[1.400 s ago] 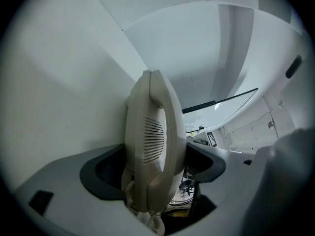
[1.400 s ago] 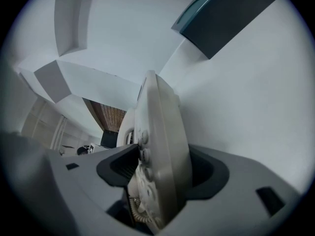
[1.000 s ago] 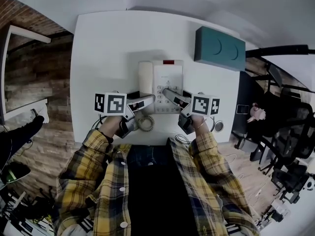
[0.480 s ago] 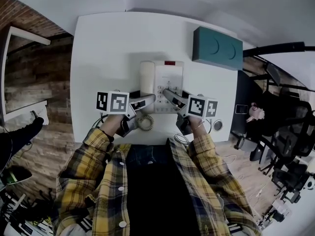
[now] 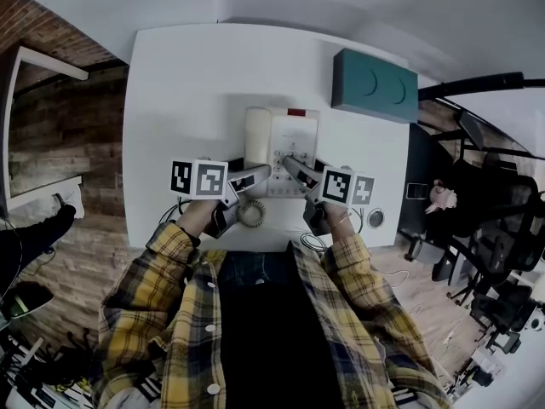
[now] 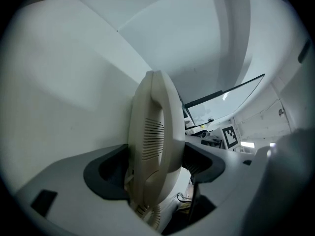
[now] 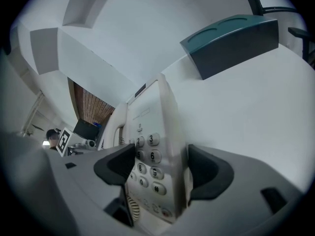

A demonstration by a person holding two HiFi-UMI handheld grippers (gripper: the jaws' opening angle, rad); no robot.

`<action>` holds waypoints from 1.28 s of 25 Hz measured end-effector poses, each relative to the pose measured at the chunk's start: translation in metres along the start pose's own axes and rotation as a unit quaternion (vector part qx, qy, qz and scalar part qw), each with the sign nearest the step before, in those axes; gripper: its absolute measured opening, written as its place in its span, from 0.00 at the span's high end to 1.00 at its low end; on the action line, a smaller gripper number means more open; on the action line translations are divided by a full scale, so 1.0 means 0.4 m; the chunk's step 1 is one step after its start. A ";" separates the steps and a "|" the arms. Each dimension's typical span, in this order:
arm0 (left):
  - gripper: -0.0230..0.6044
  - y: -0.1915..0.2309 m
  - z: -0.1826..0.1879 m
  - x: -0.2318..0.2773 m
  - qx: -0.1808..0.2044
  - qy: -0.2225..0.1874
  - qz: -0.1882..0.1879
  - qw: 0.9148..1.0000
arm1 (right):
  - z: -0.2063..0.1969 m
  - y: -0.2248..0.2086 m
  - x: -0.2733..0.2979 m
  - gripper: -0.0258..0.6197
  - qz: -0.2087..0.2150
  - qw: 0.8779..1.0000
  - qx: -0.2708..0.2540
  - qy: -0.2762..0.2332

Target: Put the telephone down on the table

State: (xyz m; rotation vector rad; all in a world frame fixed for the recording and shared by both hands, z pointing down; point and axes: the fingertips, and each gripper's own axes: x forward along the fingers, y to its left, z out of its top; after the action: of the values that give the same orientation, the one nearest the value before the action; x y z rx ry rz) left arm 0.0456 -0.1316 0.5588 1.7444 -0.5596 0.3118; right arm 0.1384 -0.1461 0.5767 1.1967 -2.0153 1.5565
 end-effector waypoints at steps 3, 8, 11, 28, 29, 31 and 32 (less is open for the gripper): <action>0.39 -0.003 -0.002 0.004 0.017 0.004 0.013 1.000 | 0.007 -0.009 -0.008 0.48 -0.035 0.998 -0.044 -0.002; 0.40 0.000 -0.003 0.002 0.018 -0.002 0.021 1.000 | 0.009 -0.005 -0.008 0.49 -0.046 0.997 -0.065 0.008; 0.40 -0.003 -0.001 0.001 0.018 -0.006 0.023 1.000 | 0.010 -0.008 -0.008 0.49 -0.047 0.997 -0.063 0.007; 0.40 -0.053 0.045 -0.062 0.076 -0.047 0.037 0.995 | 0.046 0.015 -0.082 0.49 -0.074 0.990 -0.114 -0.031; 0.40 -0.061 0.051 -0.069 0.081 -0.052 0.038 0.995 | 0.049 0.018 -0.091 0.49 -0.076 0.989 -0.123 -0.034; 0.40 -0.079 0.061 -0.083 0.095 -0.062 0.037 0.993 | 0.053 0.034 -0.108 0.49 -0.072 0.987 -0.135 -0.042; 0.40 -0.091 0.064 -0.090 0.102 -0.065 0.034 0.992 | 0.057 0.046 -0.115 0.49 -0.068 0.987 -0.140 -0.048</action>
State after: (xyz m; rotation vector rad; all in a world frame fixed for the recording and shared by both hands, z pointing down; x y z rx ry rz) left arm 0.0319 -0.1430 0.5045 1.9565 -0.7022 0.3136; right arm 0.1566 -0.1468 0.5253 1.2841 -2.0796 1.1268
